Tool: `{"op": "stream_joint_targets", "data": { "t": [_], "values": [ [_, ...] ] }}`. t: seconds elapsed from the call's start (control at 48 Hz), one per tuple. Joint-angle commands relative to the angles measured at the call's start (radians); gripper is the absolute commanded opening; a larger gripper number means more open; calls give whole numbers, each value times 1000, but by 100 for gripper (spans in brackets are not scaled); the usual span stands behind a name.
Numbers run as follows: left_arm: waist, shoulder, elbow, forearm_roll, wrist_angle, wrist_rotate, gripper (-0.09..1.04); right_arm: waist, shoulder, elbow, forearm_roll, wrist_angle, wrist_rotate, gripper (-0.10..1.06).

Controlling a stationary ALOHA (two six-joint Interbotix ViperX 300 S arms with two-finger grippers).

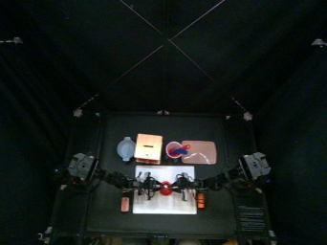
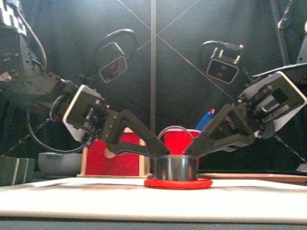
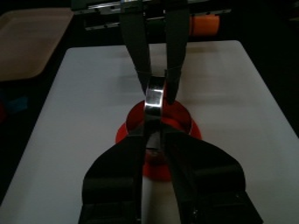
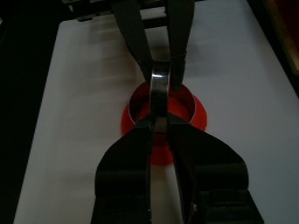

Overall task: Get the cutter from the drawer then cut the dough then place the extra dough in the bowl
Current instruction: Cut the dough

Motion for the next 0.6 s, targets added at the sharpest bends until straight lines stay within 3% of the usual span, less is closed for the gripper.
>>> {"op": "stream_joint_targets", "data": {
  "t": [0.021, 0.396, 0.604],
  "values": [
    [-44, 38, 11, -2, 44, -8, 61, -5, 35, 15, 28, 37, 0, 47],
    [-54, 34, 11, -2, 64, -5, 61, -5, 43, 14, 34, 37, -11, 47],
    [-54, -37, 6, 0, 64, 2, 61, -6, 14, 12, -8, 37, -17, 47]
  ]
}}
